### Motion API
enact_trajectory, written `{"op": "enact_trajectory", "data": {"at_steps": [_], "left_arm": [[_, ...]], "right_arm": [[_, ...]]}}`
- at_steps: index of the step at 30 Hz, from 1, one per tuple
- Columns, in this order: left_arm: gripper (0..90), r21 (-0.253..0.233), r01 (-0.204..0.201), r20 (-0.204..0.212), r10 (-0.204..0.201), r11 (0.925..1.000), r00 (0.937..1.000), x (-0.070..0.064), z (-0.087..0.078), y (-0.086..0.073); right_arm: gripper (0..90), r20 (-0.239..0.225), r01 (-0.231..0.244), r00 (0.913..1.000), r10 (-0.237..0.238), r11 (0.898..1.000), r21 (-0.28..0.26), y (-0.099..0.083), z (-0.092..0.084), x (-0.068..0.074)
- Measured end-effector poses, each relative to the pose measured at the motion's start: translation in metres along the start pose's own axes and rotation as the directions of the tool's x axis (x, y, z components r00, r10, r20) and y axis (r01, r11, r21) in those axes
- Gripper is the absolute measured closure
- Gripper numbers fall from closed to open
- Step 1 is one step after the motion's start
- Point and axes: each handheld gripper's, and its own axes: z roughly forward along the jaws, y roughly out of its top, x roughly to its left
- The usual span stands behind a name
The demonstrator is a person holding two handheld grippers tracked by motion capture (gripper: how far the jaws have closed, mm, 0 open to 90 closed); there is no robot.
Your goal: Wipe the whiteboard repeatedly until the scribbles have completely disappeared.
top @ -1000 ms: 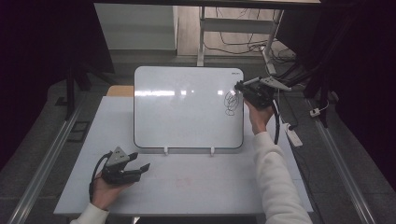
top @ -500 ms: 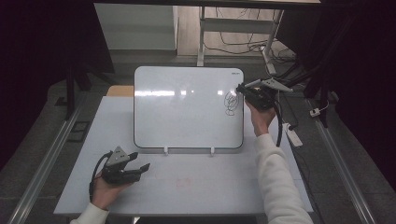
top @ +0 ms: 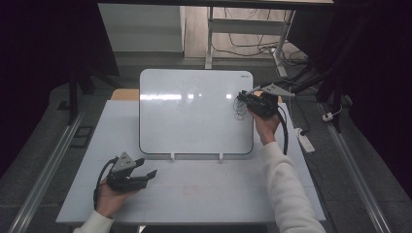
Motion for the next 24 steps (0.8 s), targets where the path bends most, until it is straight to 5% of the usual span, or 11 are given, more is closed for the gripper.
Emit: {"op": "enact_trajectory", "data": {"at_steps": [3,6,7,12,15,18,19,20,21,24], "left_arm": [[34.3,-0.003,-0.003,0.003,0.003,1.0000,1.0000,-0.001,-0.001,0.000],[34.3,-0.003,-0.003,0.004,0.003,1.0000,1.0000,0.000,0.000,0.000],[34.3,-0.001,-0.002,0.005,0.002,1.0000,1.0000,0.001,0.000,0.000],[34.2,-0.004,-0.006,0.004,0.006,1.0000,1.0000,-0.001,-0.001,0.000],[34.3,-0.004,-0.004,0.004,0.004,1.0000,1.0000,0.000,0.000,0.001],[34.2,-0.001,-0.003,0.004,0.003,1.0000,1.0000,0.000,0.001,0.000],[34.2,0.000,-0.005,0.005,0.005,1.0000,1.0000,-0.001,0.001,0.001],[34.2,0.000,-0.005,0.005,0.005,1.0000,1.0000,-0.001,0.001,0.001],[34.2,-0.001,-0.010,0.005,0.010,1.0000,0.9999,-0.002,0.000,0.001],[34.2,-0.002,-0.007,0.004,0.007,1.0000,1.0000,-0.001,0.001,0.001]], "right_arm": [[77.7,0.036,-0.085,0.9955,0.087,0.994,-0.066,0.002,-0.002,-0.010],[77.6,0.002,-0.036,0.9994,0.036,0.999,-0.028,-0.001,0.003,0.000],[77.6,-0.027,0.017,0.9995,-0.017,1.000,0.002,-0.003,0.006,0.008],[77.6,0.023,-0.046,0.9986,0.047,0.998,-0.043,0.000,0.003,-0.002],[77.7,-0.049,0.016,0.9987,-0.014,1.000,0.023,-0.004,0.007,0.011],[77.7,-0.055,0.031,0.9980,-0.029,0.999,0.034,-0.004,0.005,0.010],[77.6,0.008,0.000,1.0000,0.000,1.000,-0.007,-0.002,0.000,0.002],[77.6,0.008,0.000,1.0000,0.000,1.000,-0.007,-0.002,0.000,0.002],[77.7,-0.001,-0.034,0.9994,0.034,0.999,-0.019,-0.004,0.000,0.000],[77.7,-0.052,0.027,0.9983,-0.026,0.999,0.031,-0.008,0.003,0.011]]}}
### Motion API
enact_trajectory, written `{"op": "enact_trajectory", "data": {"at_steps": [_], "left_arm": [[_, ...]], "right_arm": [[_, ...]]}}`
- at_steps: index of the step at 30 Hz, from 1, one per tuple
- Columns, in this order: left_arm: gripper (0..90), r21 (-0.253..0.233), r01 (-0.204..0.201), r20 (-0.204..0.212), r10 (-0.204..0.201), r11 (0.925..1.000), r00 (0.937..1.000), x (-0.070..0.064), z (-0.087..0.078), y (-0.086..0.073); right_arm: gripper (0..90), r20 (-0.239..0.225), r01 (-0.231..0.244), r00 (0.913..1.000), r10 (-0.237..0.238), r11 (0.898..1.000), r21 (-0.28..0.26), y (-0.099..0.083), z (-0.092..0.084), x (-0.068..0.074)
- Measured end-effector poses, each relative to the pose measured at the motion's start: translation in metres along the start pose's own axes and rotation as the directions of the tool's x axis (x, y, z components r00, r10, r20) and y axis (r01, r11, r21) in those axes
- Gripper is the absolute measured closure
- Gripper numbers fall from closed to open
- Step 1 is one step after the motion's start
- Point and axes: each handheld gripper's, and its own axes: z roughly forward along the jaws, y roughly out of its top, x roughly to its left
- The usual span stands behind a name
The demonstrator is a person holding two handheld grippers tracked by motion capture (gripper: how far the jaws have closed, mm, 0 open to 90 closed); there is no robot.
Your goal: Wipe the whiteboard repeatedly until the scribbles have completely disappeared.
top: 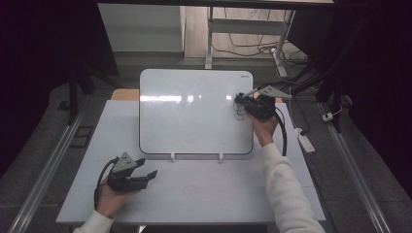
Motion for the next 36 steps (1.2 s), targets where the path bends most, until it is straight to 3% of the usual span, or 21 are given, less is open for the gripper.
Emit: {"op": "enact_trajectory", "data": {"at_steps": [1,4,5,6,9,10,12,13,14,18,19,21,22,23,24,26,27,29,31,34,36], "left_arm": [[34.2,0.004,0.002,-0.001,-0.002,1.0000,1.0000,0.001,0.001,0.000],[34.1,0.006,0.002,-0.001,-0.002,1.0000,1.0000,0.000,0.001,0.000],[34.1,0.004,-0.003,0.001,0.003,1.0000,1.0000,-0.001,0.000,0.000],[34.1,0.004,-0.003,0.001,0.003,1.0000,1.0000,-0.001,0.000,0.000],[34.1,0.003,0.000,0.000,0.000,1.0000,1.0000,0.000,0.001,0.000],[34.1,0.005,0.001,0.000,-0.001,1.0000,1.0000,0.001,0.001,0.000],[34.1,0.006,0.001,-0.001,-0.001,1.0000,1.0000,0.001,0.001,0.000],[34.1,0.004,-0.001,0.000,0.001,1.0000,1.0000,0.000,0.001,0.000],[34.1,0.004,-0.001,0.000,0.001,1.0000,1.0000,0.000,0.001,0.000],[34.1,0.005,-0.001,-0.001,0.001,1.0000,1.0000,0.000,0.002,0.000],[34.1,0.008,0.000,-0.002,0.000,1.0000,1.0000,0.000,0.002,0.000],[34.1,0.005,-0.001,-0.002,0.001,1.0000,1.0000,-0.001,0.001,0.000],[34.1,0.005,-0.001,-0.002,0.001,1.0000,1.0000,-0.001,0.001,0.000],[34.1,0.004,-0.002,-0.001,0.002,1.0000,1.0000,-0.001,0.001,0.000],[34.1,0.003,-0.003,-0.001,0.003,1.0000,1.0000,-0.001,0.001,0.000],[34.1,0.006,-0.002,-0.001,0.002,1.0000,1.0000,0.000,0.002,0.001],[34.1,0.011,-0.002,-0.002,0.002,0.9999,1.0000,0.000,0.003,0.001],[34.1,0.009,-0.003,-0.001,0.004,1.0000,1.0000,-0.001,0.002,0.001],[34.1,0.005,-0.004,-0.001,0.004,1.0000,1.0000,-0.001,0.001,0.000],[34.1,0.003,0.000,-0.002,0.000,1.0000,1.0000,0.000,0.001,0.000],[34.1,0.004,0.002,-0.001,-0.002,1.0000,1.0000,0.001,0.002,0.000]], "right_arm": [[77.7,-0.017,0.039,0.9991,-0.039,0.999,0.020,-0.002,0.001,0.005],[77.7,0.015,-0.001,0.9999,0.002,1.000,-0.011,0.000,-0.002,-0.002],[77.7,0.047,-0.061,0.9969,0.063,0.997,-0.054,0.000,-0.005,-0.010],[77.7,0.047,-0.068,0.9964,0.071,0.996,-0.060,-0.001,-0.005,-0.009],[77.7,0.025,0.022,0.9994,-0.021,1.000,-0.011,-0.001,-0.002,0.001],[77.7,0.031,0.021,0.9993,-0.021,1.000,-0.010,0.000,-0.004,-0.002],[77.7,0.067,0.001,0.9978,0.001,0.999,-0.033,0.002,-0.007,-0.007],[77.7,0.095,-0.080,0.9916,0.088,0.993,-0.086,0.002,-0.014,-0.019],[77.7,0.089,-0.095,0.9907,0.104,0.991,-0.093,0.000,-0.014,-0.020],[77.6,0.031,0.004,0.9995,-0.003,1.000,-0.019,-0.004,-0.008,-0.004],[77.7,0.033,0.000,0.9995,0.001,1.000,-0.019,-0.003,-0.009,-0.006],[77.7,0.089,-0.057,0.9940,0.063,0.996,-0.068,-0.002,-0.016,-0.017],[77.7,0.089,-0.057,0.9940,0.063,0.996,-0.068,-0.002,-0.016,-0.017],[77.7,0.090,-0.094,0.9907,0.102,0.992,-0.090,-0.003,-0.018,-0.022],[77.7,0.090,-0.094,0.9907,0.102,0.992,-0.090,-0.003,-0.018,-0.022],[77.7,0.081,0.012,0.9967,-0.009,0.999,-0.030,-0.002,-0.014,-0.010],[77.7,0.082,0.014,0.9966,-0.012,1.000,-0.026,0.000,-0.014,-0.013],[77.7,0.114,-0.055,0.9915,0.063,0.996,-0.072,0.004,-0.019,-0.025],[77.7,0.121,-0.074,0.9891,0.084,0.994,-0.086,0.005,-0.021,-0.030],[77.7,0.107,-0.038,0.9933,0.044,0.998,-0.056,0.003,-0.019,-0.024],[77.7,0.068,-0.020,0.9975,0.022,0.999,-0.025,0.000,-0.021,-0.023]]}}
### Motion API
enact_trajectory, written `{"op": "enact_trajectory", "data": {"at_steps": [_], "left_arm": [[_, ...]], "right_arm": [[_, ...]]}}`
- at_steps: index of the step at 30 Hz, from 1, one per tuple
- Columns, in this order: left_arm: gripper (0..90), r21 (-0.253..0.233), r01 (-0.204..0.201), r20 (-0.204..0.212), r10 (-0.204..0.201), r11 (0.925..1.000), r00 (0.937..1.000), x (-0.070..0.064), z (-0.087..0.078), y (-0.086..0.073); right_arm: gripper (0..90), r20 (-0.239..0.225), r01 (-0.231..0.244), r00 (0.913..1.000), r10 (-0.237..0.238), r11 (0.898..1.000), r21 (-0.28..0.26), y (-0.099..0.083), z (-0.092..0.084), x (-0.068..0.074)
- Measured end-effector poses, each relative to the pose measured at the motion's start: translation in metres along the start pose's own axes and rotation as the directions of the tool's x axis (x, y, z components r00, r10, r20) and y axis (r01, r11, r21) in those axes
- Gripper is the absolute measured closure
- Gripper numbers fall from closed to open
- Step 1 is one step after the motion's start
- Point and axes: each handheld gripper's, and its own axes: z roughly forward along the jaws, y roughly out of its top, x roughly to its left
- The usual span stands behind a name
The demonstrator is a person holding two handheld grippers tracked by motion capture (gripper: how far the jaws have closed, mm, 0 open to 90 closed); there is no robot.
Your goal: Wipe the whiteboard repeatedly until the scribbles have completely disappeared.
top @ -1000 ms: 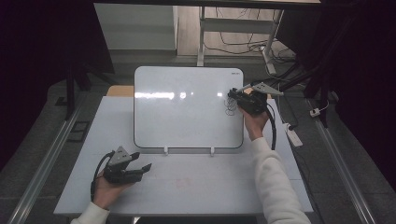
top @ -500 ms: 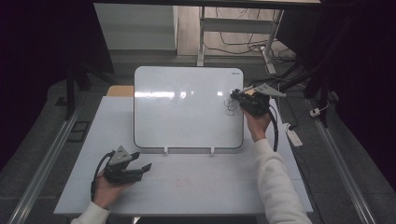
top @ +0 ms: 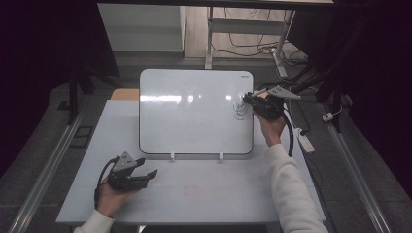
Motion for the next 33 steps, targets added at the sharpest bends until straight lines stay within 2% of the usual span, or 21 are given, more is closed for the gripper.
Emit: {"op": "enact_trajectory", "data": {"at_steps": [2,3,4,7,8,10,11,12,14,15,17,19,20,21,22,25,26,27,30,32,33], "left_arm": [[34.1,0.003,-0.002,0.000,0.002,1.0000,1.0000,0.000,0.001,0.000],[34.1,0.002,-0.005,0.001,0.005,1.0000,1.0000,-0.002,0.000,0.000],[34.1,0.002,-0.005,0.001,0.005,1.0000,1.0000,-0.002,0.000,0.000],[34.1,0.005,-0.004,0.001,0.004,1.0000,1.0000,-0.001,0.001,0.001],[34.1,0.005,-0.004,0.001,0.004,1.0000,1.0000,-0.001,0.001,0.001],[34.0,0.008,-0.004,0.000,0.004,1.0000,1.0000,-0.001,0.002,0.001],[34.0,0.007,-0.006,0.001,0.006,1.0000,1.0000,-0.002,0.002,0.001],[34.1,0.005,-0.007,0.002,0.007,1.0000,1.0000,-0.002,0.001,0.001],[34.1,0.005,-0.006,0.002,0.006,1.0000,1.0000,-0.002,0.001,0.001],[34.1,0.008,-0.003,0.002,0.003,1.0000,1.0000,-0.001,0.003,0.001],[34.0,0.014,-0.002,0.001,0.002,0.9999,1.0000,-0.001,0.004,0.001],[34.0,0.013,-0.006,0.002,0.006,0.9999,1.0000,-0.002,0.004,0.001],[34.0,0.013,-0.006,0.002,0.006,0.9999,1.0000,-0.002,0.004,0.001],[34.0,0.009,-0.007,0.004,0.007,0.9999,1.0000,-0.003,0.003,0.001],[34.0,0.009,-0.007,0.004,0.007,0.9999,1.0000,-0.003,0.003,0.001],[34.0,0.011,-0.003,0.002,0.003,0.9999,1.0000,-0.001,0.004,0.001],[34.0,0.011,-0.003,0.002,0.003,0.9999,1.0000,-0.001,0.004,0.001],[34.0,0.014,-0.004,0.003,0.004,0.9999,1.0000,-0.001,0.004,0.001],[34.0,0.009,-0.008,0.004,0.008,0.9999,1.0000,-0.002,0.003,0.001],[34.0,0.007,-0.008,0.005,0.008,0.9999,1.0000,-0.002,0.003,0.001],[34.1,0.007,-0.006,0.004,0.005,1.0000,1.0000,-0.001,0.003,0.001]], "right_arm": [[77.7,0.018,-0.011,0.9998,0.011,1.000,-0.011,0.000,-0.002,-0.004],[77.7,0.054,-0.046,0.9974,0.048,0.998,-0.038,0.000,-0.007,-0.010],[77.7,0.050,-0.052,0.9973,0.054,0.998,-0.040,-0.001,-0.007,-0.009],[77.7,0.006,0.043,0.9990,-0.043,0.999,0.025,-0.003,-0.003,0.005],[77.7,0.010,0.056,0.9984,-0.057,0.998,0.030,-0.003,-0.003,0.006],[77.7,0.011,0.034,0.9994,-0.034,0.999,0.017,-0.002,-0.004,0.002],[77.7,0.041,-0.025,0.9988,0.026,0.999,-0.021,-0.003,-0.008,-0.007],[77.7,0.036,-0.039,0.9985,0.040,0.999,-0.028,-0.005,-0.008,-0.007],[77.7,0.029,-0.028,0.9992,0.028,0.999,-0.017,-0.006,-0.007,-0.003],[77.7,-0.025,0.020,0.9995,-0.020,1.000,0.020,-0.009,-0.003,0.010],[77.7,-0.027,0.068,0.9974,-0.067,0.997,0.037,-0.010,0.000,0.016],[77.7,0.005,0.013,0.9999,-0.013,1.000,0.000,-0.007,-0.002,0.007],[77.7,0.005,0.013,0.9999,-0.013,1.000,0.000,-0.007,-0.002,0.007],[77.7,0.035,-0.046,0.9982,0.048,0.998,-0.042,-0.005,-0.004,-0.001],[77.7,0.039,-0.048,0.9980,0.050,0.998,-0.044,-0.006,-0.002,0.002],[77.7,-0.039,0.033,0.9987,-0.032,0.999,0.018,-0.010,0.007,0.020],[77.7,-0.041,0.060,0.9974,-0.059,0.998,0.029,-0.010,0.008,0.024],[77.7,-0.041,0.055,0.9977,-0.054,0.998,0.027,-0.009,0.008,0.021],[77.7,0.005,-0.053,0.9986,0.053,0.998,-0.040,-0.007,0.003,0.008],[77.7,0.008,-0.048,0.9988,0.049,0.998,-0.039,-0.008,0.004,0.011],[77.7,-0.039,0.016,0.9991,-0.016,1.000,0.007,-0.012,0.010,0.024]]}}
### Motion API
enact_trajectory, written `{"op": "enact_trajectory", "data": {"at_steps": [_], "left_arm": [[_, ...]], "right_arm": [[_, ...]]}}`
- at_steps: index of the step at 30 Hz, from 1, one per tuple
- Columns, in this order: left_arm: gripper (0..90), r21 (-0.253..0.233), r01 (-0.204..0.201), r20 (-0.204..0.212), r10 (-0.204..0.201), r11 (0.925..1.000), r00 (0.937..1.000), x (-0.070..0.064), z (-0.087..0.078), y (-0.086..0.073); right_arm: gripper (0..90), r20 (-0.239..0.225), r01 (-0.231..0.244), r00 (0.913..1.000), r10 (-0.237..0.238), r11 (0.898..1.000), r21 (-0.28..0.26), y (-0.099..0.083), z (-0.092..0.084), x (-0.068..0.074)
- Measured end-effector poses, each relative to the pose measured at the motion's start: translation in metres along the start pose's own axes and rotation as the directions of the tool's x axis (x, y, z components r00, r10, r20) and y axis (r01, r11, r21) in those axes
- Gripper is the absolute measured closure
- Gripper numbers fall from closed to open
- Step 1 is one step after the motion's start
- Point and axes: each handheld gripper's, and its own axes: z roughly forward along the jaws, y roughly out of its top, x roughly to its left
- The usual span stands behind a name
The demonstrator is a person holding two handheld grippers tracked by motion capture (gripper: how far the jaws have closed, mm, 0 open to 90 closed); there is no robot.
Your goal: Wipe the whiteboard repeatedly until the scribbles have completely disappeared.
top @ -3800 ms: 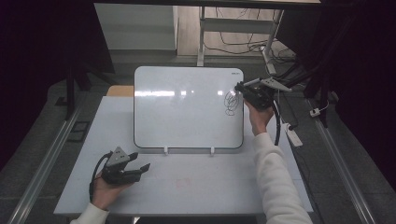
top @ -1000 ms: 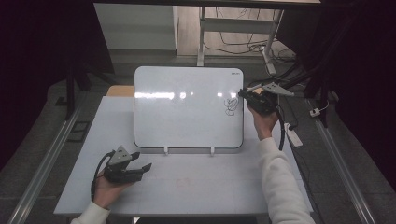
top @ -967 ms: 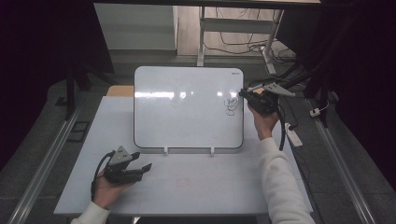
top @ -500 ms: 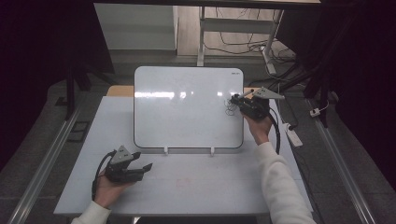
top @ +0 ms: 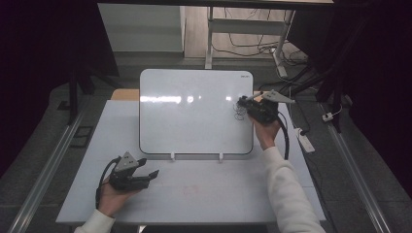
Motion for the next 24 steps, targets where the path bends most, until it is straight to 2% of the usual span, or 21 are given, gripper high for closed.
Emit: {"op": "enact_trajectory", "data": {"at_steps": [1,2,3,5,6,7,8,9,10,11,13,14,15,18,21,22,23,24], "left_arm": [[34.0,0.000,0.000,0.000,0.000,1.0000,1.0000,0.000,0.000,0.000],[34.0,0.005,0.001,-0.001,-0.001,1.0000,1.0000,0.001,0.001,0.000],[34.0,0.006,0.000,0.000,0.000,1.0000,1.0000,0.000,0.001,0.000],[34.0,0.006,-0.003,0.001,0.003,1.0000,1.0000,0.000,0.001,0.000],[34.0,0.004,-0.006,0.001,0.006,1.0000,1.0000,-0.002,0.001,0.000],[34.0,0.004,-0.006,0.001,0.006,1.0000,1.0000,-0.002,0.001,0.000],[34.0,0.001,-0.005,0.001,0.005,1.0000,1.0000,-0.001,0.000,0.000],[34.0,0.001,-0.005,0.001,0.005,1.0000,1.0000,-0.001,0.000,0.000],[34.0,0.003,0.000,-0.001,0.000,1.0000,1.0000,0.000,0.001,0.000],[34.0,0.003,0.000,-0.001,0.000,1.0000,1.0000,0.000,0.001,0.000],[34.0,0.005,-0.002,-0.002,0.002,1.0000,1.0000,0.000,0.001,0.000],[34.0,0.001,-0.006,-0.001,0.006,1.0000,1.0000,-0.001,0.000,0.000],[34.0,0.001,-0.006,-0.001,0.006,1.0000,1.0000,-0.001,0.000,0.000],[34.1,-0.002,-0.001,-0.001,0.001,1.0000,1.0000,0.000,0.000,0.000],[34.1,0.002,-0.003,-0.003,0.003,1.0000,1.0000,0.001,0.000,0.000],[34.1,0.002,-0.004,-0.002,0.004,1.0000,1.0000,0.000,0.000,0.000],[34.0,0.000,-0.006,-0.002,0.006,1.0000,1.0000,-0.001,0.000,0.000],[34.1,-0.002,-0.008,-0.001,0.008,1.0000,1.0000,-0.001,-0.001,0.000]], "right_arm": [[77.7,-0.022,0.037,0.9991,-0.036,0.999,0.022,-0.001,0.003,0.007],[77.7,-0.017,0.069,0.9975,-0.069,0.997,0.033,0.000,0.004,0.010],[77.8,-0.012,0.064,0.9979,-0.063,0.998,0.031,0.002,0.004,0.007],[77.7,0.034,-0.012,0.9993,0.013,1.000,-0.023,0.004,0.000,-0.002],[77.7,0.034,-0.033,0.9989,0.034,0.999,-0.032,0.003,0.000,-0.002],[77.7,0.027,-0.013,0.9996,0.014,1.000,-0.017,0.001,0.002,0.002],[77.7,-0.001,0.024,0.9997,-0.024,1.000,0.009,0.000,0.005,0.008],[77.7,-0.001,0.024,0.9997,-0.024,1.000,0.009,0.000,0.005,0.008],[77.7,-0.024,0.087,0.9960,-0.086,0.996,0.035,-0.001,0.008,0.018],[77.7,-0.024,0.087,0.9960,-0.086,0.996,0.035,-0.001,0.008,0.018],[77.7,0.030,0.020,0.9993,-0.020,1.000,-0.011,0.002,0.004,0.005],[77.7,0.030,-0.015,0.9994,0.016,1.000,-0.027,0.002,0.003,0.002],[77.7,0.030,-0.015,0.9994,0.016,1.000,-0.027,0.002,0.003,0.002],[77.7,-0.029,0.086,0.9960,-0.085,0.996,0.036,-0.004,0.006,0.018],[77.7,-0.021,0.086,0.9961,-0.086,0.996,0.038,-0.004,0.003,0.015],[77.7,0.015,0.055,0.9984,-0.055,0.998,0.016,-0.003,-0.001,0.008],[77.7,0.034,-0.020,0.9992,0.021,1.000,-0.022,-0.004,-0.006,-0.001],[77.7,0.035,-0.009,0.9993,0.009,1.000,-0.017,-0.006,-0.005,0.002]]}}
